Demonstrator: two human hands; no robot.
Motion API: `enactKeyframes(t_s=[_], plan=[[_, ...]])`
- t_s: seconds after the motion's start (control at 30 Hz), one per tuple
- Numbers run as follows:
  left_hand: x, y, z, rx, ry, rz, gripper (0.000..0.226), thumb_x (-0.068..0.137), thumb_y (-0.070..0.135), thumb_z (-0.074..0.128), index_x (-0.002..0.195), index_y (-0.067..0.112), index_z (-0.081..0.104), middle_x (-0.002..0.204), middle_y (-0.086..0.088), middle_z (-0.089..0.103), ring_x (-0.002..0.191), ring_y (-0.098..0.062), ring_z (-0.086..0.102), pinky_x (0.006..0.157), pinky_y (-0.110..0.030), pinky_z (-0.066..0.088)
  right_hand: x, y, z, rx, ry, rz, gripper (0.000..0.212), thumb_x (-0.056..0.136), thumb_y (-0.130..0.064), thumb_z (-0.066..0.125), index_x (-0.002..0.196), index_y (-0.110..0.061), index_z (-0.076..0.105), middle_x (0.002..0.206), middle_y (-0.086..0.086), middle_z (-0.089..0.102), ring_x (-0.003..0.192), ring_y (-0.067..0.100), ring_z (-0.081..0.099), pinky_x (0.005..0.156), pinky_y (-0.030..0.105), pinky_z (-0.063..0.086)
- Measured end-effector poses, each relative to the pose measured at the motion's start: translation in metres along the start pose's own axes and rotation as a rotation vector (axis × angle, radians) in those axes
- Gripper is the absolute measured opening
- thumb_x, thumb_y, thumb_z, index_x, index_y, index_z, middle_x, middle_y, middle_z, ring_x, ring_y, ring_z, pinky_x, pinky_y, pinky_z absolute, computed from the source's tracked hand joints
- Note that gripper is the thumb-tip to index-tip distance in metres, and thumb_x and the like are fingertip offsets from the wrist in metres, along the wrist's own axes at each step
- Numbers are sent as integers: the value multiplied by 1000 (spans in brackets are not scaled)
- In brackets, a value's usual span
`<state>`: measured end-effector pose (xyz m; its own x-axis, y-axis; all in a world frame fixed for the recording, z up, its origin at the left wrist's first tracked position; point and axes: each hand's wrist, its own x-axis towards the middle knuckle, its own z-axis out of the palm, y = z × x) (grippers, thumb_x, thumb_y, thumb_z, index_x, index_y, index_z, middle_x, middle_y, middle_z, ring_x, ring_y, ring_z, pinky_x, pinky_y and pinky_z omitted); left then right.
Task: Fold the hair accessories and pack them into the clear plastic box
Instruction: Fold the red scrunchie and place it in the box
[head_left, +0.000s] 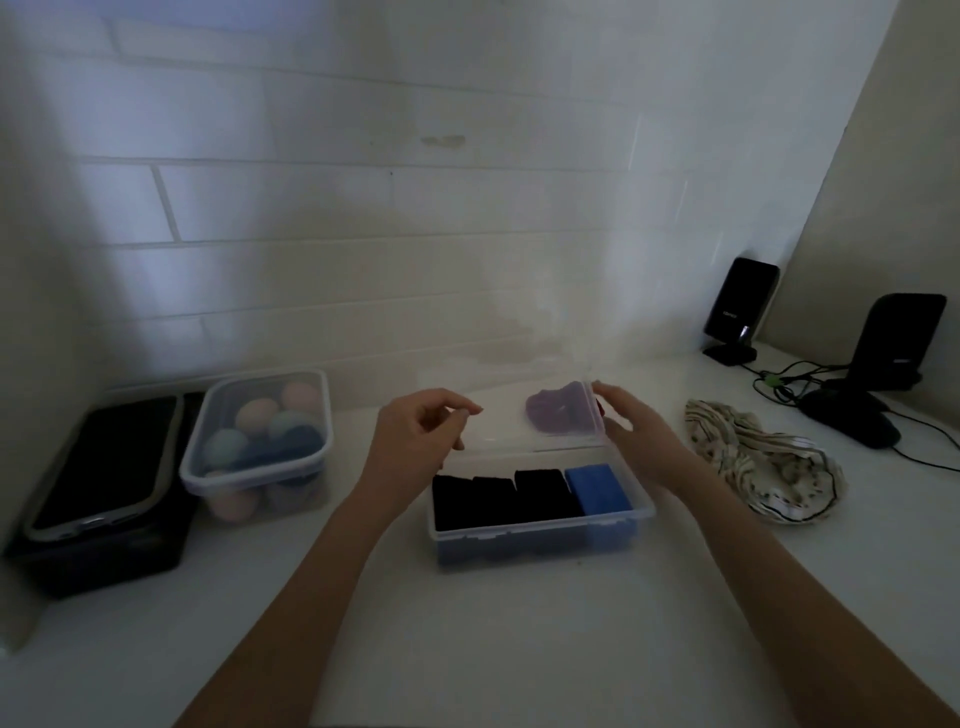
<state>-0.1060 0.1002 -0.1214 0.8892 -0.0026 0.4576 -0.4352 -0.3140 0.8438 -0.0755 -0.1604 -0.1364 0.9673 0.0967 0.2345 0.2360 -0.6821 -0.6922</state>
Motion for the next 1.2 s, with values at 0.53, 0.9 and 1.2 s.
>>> enactKeyframes(t_s=[0.53,0.9,1.2], plan=[[-1,-1,4,138,-6,9,19,85,6,59,80,20,72,50,-1,58,41,0,53,47,-16,39,5,-2,-4,172,531,72,8,89,-19,60,89,-13,64,77,2,65,76,26,62,70,37,50],[3,35,18,-20,-160,107,14,79,45,65,72,34,70,62,18,69,58,-2,63,58,-18,47,-31,-102,12,459,73,-220,12,82,-15,68,91,-22,73,80,-7,72,69,10,68,62,27,59],[18,17,13,-504,-273,-287,22,76,-1,68,91,11,58,71,-1,70,68,-17,69,67,-30,56,-30,-99,12,603,6,-216,24,90,-6,55,112,-10,63,62,-2,61,58,8,58,66,21,54]])
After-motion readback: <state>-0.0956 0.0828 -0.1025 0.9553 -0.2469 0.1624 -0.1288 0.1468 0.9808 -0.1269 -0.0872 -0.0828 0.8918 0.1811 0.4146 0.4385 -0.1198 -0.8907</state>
